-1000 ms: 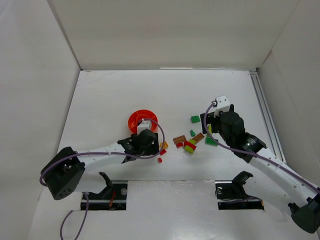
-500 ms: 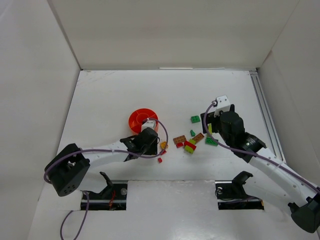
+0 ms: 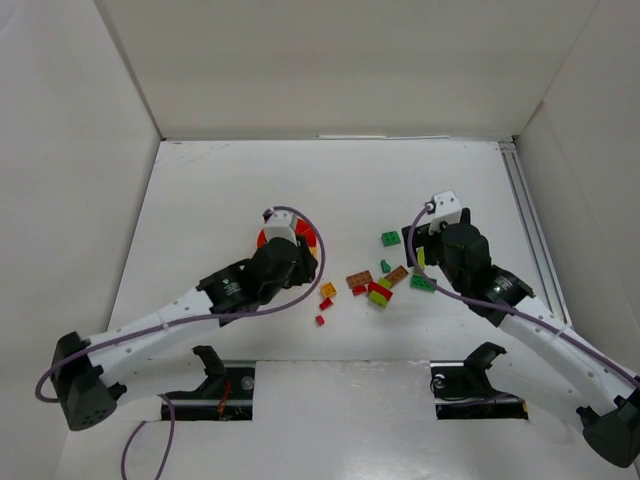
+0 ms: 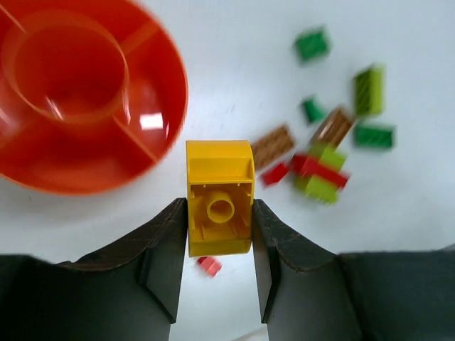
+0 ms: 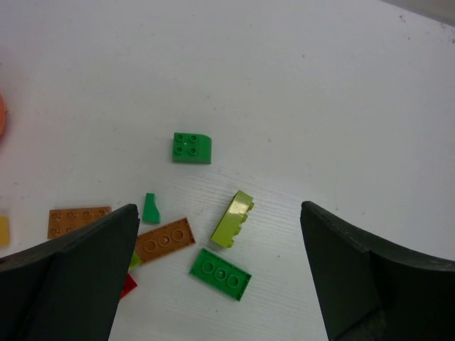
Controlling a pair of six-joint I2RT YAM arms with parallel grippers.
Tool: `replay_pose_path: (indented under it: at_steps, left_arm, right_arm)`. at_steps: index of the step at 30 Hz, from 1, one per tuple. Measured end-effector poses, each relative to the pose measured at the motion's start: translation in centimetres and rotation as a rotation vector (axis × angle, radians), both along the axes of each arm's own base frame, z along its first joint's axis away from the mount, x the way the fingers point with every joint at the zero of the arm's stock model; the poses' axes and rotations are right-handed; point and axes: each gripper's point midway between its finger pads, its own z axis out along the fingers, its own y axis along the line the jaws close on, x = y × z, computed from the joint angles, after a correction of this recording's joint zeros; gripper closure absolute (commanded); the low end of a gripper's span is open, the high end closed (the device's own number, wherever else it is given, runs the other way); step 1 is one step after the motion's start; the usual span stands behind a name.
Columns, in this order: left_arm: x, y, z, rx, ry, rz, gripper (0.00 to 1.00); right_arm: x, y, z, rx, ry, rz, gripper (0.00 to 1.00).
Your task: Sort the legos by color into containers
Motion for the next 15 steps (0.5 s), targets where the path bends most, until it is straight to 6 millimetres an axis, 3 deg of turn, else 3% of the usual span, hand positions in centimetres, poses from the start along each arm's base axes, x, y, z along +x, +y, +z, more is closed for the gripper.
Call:
replay_pose_path:
  at_steps: [3, 6, 9, 15]
  left_arm:
    - [2.3, 1.3, 6.2, -0.106, -0.141, 0.108, 0.82]
    - [5.0, 3.8, 9.3, -0.126, -0.233, 0.241, 0.82]
    - [7.3, 5.8, 9.0, -0.064, -0.249, 0.337, 0.82]
    - [11.2, 10.5, 5.1, 0.064, -0.174, 0.490, 0.82]
  right_arm:
    - [-0.1, 0.0, 0.2, 0.001, -0.008, 0.005, 0.00]
    - [-0.1, 0.0, 0.3, 0.001, -0.012, 0.011, 0.00]
    - [-0.1, 0.1, 0.4, 0.000, -0.014, 0.017, 0.00]
    - [0.1, 0.5, 0.1, -0.006, -0.007, 0.032, 0.00]
